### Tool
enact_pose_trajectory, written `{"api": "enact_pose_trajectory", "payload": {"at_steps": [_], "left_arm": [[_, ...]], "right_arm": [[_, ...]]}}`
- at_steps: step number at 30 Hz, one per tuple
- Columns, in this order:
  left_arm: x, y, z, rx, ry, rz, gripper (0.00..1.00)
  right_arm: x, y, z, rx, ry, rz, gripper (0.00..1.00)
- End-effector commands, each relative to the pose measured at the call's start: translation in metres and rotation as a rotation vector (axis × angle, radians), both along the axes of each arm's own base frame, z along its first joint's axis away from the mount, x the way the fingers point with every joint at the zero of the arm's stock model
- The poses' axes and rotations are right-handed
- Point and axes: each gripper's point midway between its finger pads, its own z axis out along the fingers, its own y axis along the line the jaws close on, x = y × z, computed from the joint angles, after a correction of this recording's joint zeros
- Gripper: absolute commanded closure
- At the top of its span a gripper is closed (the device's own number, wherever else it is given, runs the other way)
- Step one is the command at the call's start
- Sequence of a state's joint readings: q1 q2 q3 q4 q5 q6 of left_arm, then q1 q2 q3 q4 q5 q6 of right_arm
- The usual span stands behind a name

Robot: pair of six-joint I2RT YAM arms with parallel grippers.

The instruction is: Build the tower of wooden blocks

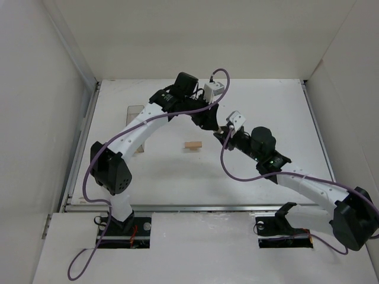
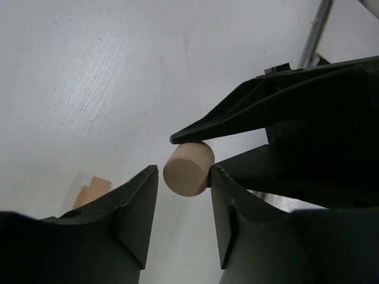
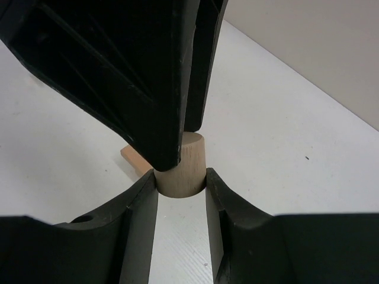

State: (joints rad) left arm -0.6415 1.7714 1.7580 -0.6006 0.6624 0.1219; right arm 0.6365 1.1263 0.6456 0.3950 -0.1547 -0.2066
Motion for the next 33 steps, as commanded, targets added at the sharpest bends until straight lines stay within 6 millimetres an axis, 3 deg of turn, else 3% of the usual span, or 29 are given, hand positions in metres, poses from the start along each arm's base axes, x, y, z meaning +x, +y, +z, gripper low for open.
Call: {"api": "enact_pose_trajectory", "payload": {"at_steps": [1,3,6,8,10,17,24,27,30,31,33], "left_arm": [[-0.01,-0.003,0.002,-0.025,0.025,-0.047,0.64],[-0.011,-0.001,0.001,-0.017,0.017,-0.058,0.74],[-0.017,-0.002,0.002,-0.029,0.033,-0.089,0.75],[-0.025,-0.004,0.008,-0.058,0.045,-0.131,0.69],[-0.031,-0.005,0.009,-0.071,0.062,-0.163,0.55],[-0.035,-0.003,0.008,-0.066,0.069,-0.179,0.52],[-0.038,-0.002,0.007,-0.065,0.075,-0.19,0.82],[-0.039,-0.002,0.004,-0.061,0.082,-0.189,1.0],[-0.035,-0.001,0.002,-0.048,0.067,-0.181,1.0],[-0.032,0.0,0.004,-0.042,0.051,-0.168,1.0],[-0.017,0.005,-0.001,0.015,0.008,-0.092,1.0]], "right_arm": [[-0.002,0.007,0.044,0.074,-0.11,0.031,1.0],[-0.002,0.007,0.044,0.074,-0.11,0.031,1.0],[-0.002,0.007,0.044,0.068,-0.117,0.031,1.0],[-0.003,0.008,0.044,0.068,-0.117,0.04,1.0],[-0.003,0.008,0.046,0.074,-0.124,0.04,1.0],[-0.002,0.006,0.046,0.067,-0.131,0.031,1.0],[-0.001,0.007,0.048,0.072,-0.138,0.031,1.0],[-0.003,0.006,0.052,0.078,-0.146,0.031,1.0],[-0.002,0.005,0.052,0.078,-0.146,0.022,1.0],[-0.002,0.005,0.052,0.086,-0.137,0.022,0.97],[0.004,0.001,0.05,0.104,-0.093,-0.024,0.64]]}}
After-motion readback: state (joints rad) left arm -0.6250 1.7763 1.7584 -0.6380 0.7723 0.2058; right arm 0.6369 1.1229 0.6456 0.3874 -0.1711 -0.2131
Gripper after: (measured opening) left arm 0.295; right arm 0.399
